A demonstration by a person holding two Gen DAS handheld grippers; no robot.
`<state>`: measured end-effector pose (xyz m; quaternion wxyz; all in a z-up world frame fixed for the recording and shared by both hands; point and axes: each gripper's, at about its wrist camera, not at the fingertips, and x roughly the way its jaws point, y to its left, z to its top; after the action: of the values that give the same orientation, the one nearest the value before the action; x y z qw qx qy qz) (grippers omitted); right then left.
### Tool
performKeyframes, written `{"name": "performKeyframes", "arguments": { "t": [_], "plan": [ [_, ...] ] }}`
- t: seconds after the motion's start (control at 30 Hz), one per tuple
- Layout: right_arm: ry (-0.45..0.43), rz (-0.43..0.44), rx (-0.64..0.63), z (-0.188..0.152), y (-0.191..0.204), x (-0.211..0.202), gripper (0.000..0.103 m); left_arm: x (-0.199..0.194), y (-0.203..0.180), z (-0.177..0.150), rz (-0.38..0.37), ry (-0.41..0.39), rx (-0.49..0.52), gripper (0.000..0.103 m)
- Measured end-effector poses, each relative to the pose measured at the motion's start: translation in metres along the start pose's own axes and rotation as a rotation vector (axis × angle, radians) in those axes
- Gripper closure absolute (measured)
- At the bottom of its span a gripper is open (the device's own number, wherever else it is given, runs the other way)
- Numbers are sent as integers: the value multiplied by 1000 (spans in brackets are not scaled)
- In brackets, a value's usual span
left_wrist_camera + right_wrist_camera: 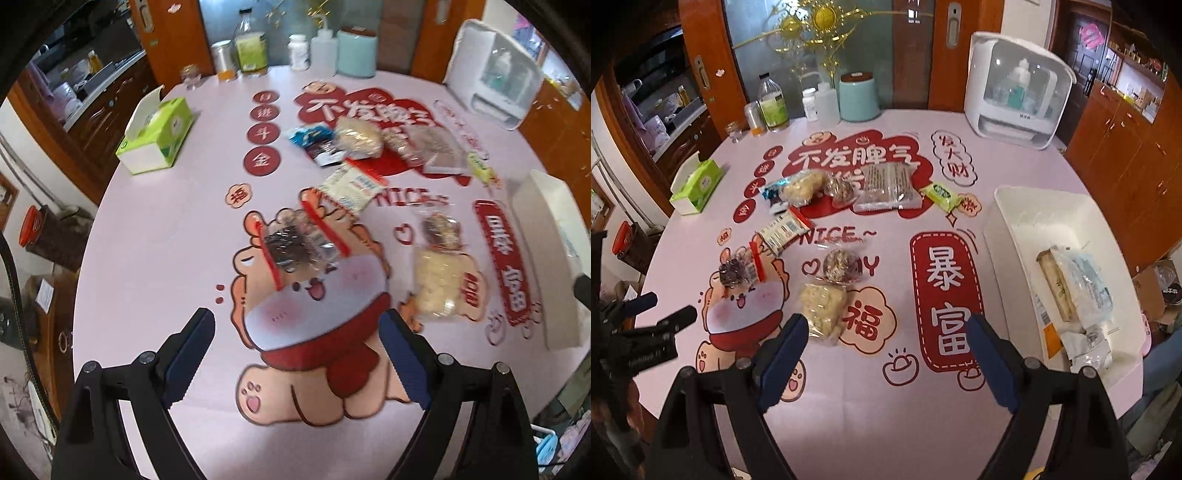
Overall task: Organize snacks
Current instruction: 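Grasp the cream snack packet with the left tool while the right tool grasps the nut bag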
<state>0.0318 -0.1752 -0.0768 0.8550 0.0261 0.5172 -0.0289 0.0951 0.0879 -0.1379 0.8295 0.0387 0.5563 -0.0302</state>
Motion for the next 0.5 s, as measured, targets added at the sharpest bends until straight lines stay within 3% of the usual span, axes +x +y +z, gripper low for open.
{"name": "performKeyframes", "arguments": {
  "t": [0.2,0.4,0.5],
  "plan": [
    [82,61,-42,16,6,45,15,28,4,29,46,28,-22,14],
    [150,131,-71,50,25,113,15,59,-23,80,50,-47,124,13],
    [189,132,-92,57,36,149,15,86,-44,100,31,-21,214,13]
  ]
}}
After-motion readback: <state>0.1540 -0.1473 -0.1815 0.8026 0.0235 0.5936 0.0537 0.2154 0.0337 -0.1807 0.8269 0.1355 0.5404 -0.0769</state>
